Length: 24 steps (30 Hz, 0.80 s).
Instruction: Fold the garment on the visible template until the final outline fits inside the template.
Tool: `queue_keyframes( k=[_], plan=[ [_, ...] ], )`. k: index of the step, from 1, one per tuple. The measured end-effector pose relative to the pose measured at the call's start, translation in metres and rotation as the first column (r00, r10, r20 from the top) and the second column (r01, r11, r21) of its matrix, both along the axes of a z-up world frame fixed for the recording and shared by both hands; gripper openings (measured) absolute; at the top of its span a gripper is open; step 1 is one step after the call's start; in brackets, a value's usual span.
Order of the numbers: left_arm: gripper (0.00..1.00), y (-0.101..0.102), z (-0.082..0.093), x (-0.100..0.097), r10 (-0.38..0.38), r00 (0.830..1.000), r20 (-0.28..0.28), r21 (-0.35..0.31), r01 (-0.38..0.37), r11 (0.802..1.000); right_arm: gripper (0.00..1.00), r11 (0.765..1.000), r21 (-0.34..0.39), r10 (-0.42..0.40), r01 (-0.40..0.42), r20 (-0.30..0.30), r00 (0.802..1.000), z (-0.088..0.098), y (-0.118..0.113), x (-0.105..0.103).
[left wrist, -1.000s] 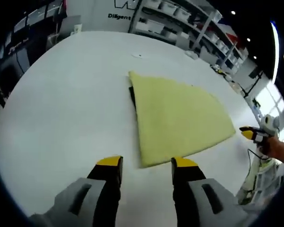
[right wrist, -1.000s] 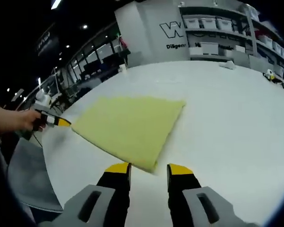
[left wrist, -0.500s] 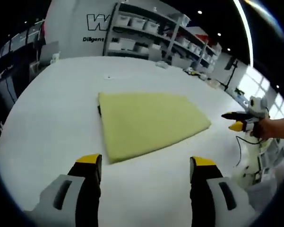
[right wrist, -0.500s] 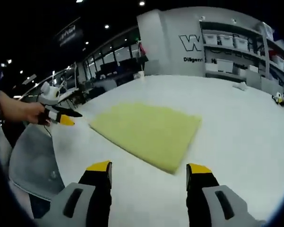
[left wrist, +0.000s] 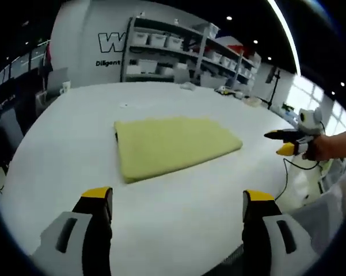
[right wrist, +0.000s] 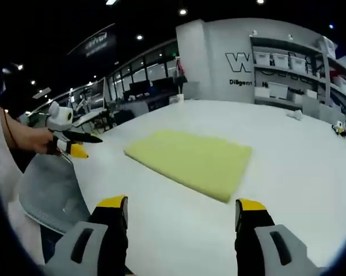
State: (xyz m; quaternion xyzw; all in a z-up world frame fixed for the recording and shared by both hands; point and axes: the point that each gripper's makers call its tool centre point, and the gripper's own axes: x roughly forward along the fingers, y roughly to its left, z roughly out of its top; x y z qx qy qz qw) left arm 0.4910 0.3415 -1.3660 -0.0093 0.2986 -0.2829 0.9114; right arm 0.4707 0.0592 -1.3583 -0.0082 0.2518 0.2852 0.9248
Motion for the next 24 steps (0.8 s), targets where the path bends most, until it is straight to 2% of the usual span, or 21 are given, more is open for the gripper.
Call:
queue_keyframes(
  k=[9,10,11,14,15,19,24],
  plan=[
    [0.99,-0.003,0.0,-0.017,0.004,0.998,0.06,-0.018,-0.003,1.0,0.83,1.0,0.014,-0.003,0.003,0.025,1.0,0.003,0.007,-0.015],
    [0.99,-0.003,-0.002,-0.019,0.009,0.998,0.063,-0.022,-0.007,1.0,0.84,1.0,0.013,-0.007,0.006,0.034,0.999,0.004,0.007,-0.017],
    [0.99,-0.002,-0.004,-0.019,0.014,0.999,0.044,-0.02,-0.013,1.0,0.84,1.0,0.014,-0.008,0.008,0.031,0.999,0.003,0.007,-0.018],
    [0.99,-0.001,0.017,-0.009,0.023,0.99,0.136,-0.024,-0.02,1.0,0.86,1.0,0.018,-0.016,0.016,0.037,0.999,0.003,0.006,-0.022],
    [0.99,-0.001,0.018,-0.009,0.025,0.989,0.147,-0.029,-0.021,0.999,0.86,1.0,0.021,-0.021,0.02,0.04,0.999,0.004,0.005,-0.022],
    [0.99,-0.001,0.014,-0.01,0.026,0.991,0.132,-0.035,-0.022,0.999,0.89,0.999,0.028,-0.036,0.034,0.052,0.998,0.006,0.005,-0.023],
    [0.99,-0.005,0.019,-0.01,0.014,0.986,0.167,-0.027,-0.01,1.0,0.92,0.999,0.02,-0.038,0.037,0.053,0.998,0.002,0.005,-0.023]
  ],
)
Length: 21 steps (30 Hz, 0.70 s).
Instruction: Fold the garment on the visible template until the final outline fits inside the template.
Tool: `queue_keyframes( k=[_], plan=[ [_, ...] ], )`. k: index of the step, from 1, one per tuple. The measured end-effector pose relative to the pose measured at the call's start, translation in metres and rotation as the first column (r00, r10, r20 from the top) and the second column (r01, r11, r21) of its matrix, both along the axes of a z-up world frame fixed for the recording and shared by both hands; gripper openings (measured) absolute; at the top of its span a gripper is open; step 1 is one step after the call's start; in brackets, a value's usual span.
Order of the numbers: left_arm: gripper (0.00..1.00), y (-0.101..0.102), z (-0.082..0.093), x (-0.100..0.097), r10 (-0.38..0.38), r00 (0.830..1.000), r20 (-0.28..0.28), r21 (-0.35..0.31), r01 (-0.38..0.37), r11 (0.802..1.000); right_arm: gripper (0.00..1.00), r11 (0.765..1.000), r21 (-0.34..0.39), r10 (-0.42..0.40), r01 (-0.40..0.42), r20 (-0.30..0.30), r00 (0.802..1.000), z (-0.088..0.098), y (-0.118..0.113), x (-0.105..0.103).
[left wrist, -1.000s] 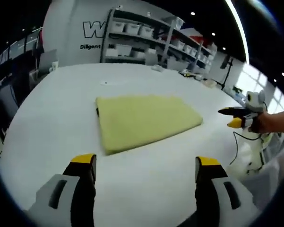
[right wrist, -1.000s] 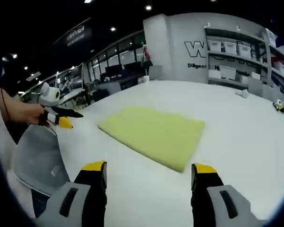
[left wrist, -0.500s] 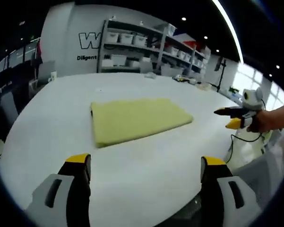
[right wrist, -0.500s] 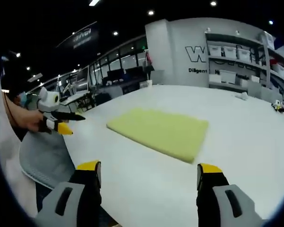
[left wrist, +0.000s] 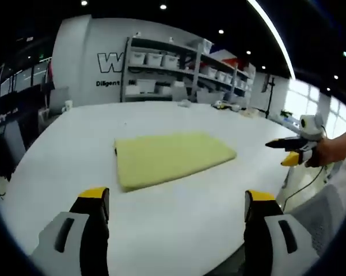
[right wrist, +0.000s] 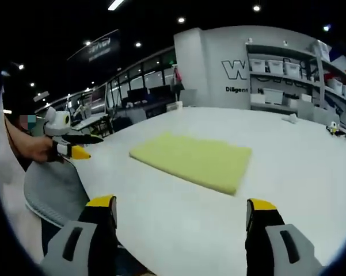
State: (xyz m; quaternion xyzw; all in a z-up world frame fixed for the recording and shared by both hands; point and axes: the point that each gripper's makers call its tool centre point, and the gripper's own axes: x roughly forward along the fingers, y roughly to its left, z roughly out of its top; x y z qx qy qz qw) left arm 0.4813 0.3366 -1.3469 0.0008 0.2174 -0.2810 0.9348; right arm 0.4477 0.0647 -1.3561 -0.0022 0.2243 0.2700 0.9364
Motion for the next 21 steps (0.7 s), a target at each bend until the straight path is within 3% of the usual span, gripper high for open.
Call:
queue_keyframes(
  k=[6,21],
  plan=[
    [0.99,0.001,-0.006,-0.001,0.001,1.0,-0.027,0.003,0.0,1.0,0.94,1.0,0.008,-0.014,0.014,0.002,1.0,0.002,-0.002,0.001],
    [0.99,0.007,-0.004,0.001,0.03,0.999,-0.019,-0.007,-0.03,1.0,0.97,1.0,0.01,-0.014,0.014,0.014,1.0,0.007,-0.011,0.005]
  ],
)
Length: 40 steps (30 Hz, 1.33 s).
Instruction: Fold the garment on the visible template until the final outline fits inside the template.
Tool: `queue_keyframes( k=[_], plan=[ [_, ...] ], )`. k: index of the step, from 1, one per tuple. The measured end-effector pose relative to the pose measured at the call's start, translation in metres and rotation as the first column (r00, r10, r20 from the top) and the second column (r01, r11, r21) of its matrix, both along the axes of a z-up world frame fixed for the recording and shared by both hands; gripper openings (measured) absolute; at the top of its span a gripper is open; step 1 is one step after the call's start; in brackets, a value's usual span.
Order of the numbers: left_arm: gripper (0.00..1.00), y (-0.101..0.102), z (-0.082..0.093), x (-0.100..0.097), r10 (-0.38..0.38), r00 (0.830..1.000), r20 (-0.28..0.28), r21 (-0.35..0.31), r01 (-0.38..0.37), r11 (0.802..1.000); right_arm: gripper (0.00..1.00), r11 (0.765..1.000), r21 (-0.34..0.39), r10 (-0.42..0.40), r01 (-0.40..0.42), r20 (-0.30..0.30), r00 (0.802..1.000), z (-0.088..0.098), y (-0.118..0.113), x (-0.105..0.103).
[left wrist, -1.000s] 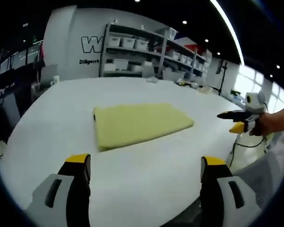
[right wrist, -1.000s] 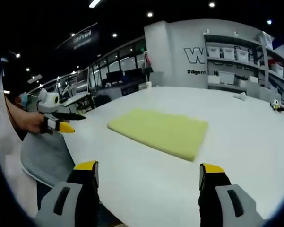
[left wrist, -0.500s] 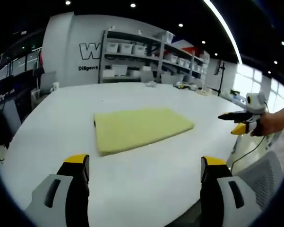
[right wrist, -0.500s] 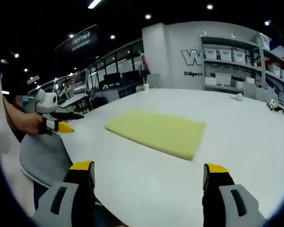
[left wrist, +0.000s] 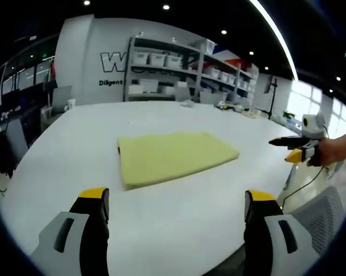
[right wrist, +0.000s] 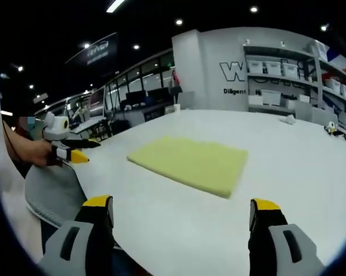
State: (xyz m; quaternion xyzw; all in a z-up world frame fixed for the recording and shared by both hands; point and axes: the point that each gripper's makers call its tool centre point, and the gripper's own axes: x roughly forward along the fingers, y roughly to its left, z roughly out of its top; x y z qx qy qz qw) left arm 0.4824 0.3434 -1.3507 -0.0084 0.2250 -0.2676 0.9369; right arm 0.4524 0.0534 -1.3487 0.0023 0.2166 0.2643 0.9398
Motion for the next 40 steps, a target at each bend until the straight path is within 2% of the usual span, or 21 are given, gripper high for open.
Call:
queue_keyframes(
  k=[14,23,26,30,33,36,37,40],
  plan=[
    [0.99,0.003,0.004,0.004,0.009,1.0,0.021,-0.024,-0.008,1.0,0.98,1.0,0.017,0.001,-0.001,0.029,1.0,-0.007,0.009,0.015],
    [0.99,-0.002,0.007,0.004,-0.011,0.999,0.034,-0.017,0.011,1.0,0.98,0.999,0.041,0.001,-0.003,0.039,0.999,-0.01,0.021,0.021],
    [0.99,-0.005,0.002,0.0,-0.026,0.999,0.019,-0.017,0.027,0.999,0.98,0.999,0.045,-0.007,0.005,0.042,0.999,-0.013,0.022,0.023],
    [0.99,-0.004,0.006,0.003,-0.023,0.999,0.035,-0.02,0.024,1.0,0.98,0.999,0.041,-0.007,0.006,0.035,0.999,-0.013,0.023,0.02],
    [0.99,-0.002,0.002,0.005,-0.019,1.0,0.019,-0.018,0.019,1.0,0.98,0.999,0.041,-0.015,0.013,0.035,0.999,-0.013,0.02,0.019],
    [0.99,0.0,0.004,0.005,-0.012,0.999,0.034,-0.014,0.013,1.0,0.98,0.999,0.035,-0.022,0.021,0.028,0.999,-0.014,0.017,0.016],
    [0.99,0.0,0.001,0.004,-0.014,1.0,0.016,-0.01,0.014,1.0,0.98,0.999,0.035,-0.024,0.024,0.026,0.999,-0.015,0.016,0.016],
    [0.99,-0.001,0.002,0.004,-0.015,1.0,0.02,-0.012,0.015,1.0,0.98,0.999,0.037,-0.035,0.034,0.022,0.999,-0.014,0.014,0.014]
  ],
)
